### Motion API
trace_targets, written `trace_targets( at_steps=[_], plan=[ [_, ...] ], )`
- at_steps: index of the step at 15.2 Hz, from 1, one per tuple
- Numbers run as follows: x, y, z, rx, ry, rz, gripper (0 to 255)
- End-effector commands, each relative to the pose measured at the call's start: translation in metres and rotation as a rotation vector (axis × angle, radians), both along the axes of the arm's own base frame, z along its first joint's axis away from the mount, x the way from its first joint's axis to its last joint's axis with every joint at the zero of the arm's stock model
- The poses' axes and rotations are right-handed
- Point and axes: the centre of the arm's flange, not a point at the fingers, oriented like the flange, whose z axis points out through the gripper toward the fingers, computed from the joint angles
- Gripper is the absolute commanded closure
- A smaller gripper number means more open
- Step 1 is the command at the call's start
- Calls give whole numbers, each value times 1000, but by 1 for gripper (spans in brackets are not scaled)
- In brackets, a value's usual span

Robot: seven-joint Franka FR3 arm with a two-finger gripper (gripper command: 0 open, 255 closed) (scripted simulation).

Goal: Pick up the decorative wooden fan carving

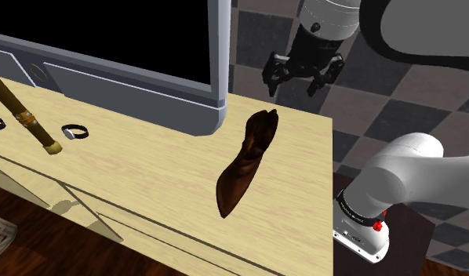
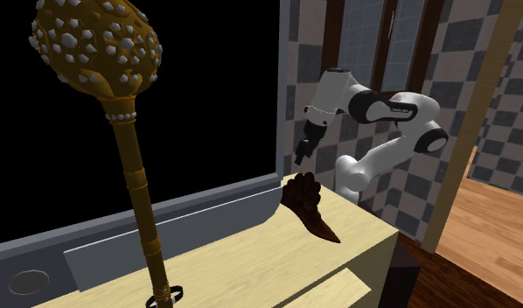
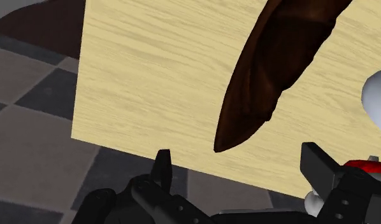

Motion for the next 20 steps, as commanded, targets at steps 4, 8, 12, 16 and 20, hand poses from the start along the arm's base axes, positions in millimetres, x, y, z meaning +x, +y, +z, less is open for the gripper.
trace_targets(
  at_steps=[4,8,12,16,20],
  plan=[
    [0,64,-14,12,-21,-247,0],
    [0,64,-35,12,-21,-247,0],
    [0,64,-54,12,-21,-247,0],
    [0,64,-55,12,-21,-247,255],
    [1,64,-54,12,-21,-247,255]
  ],
)
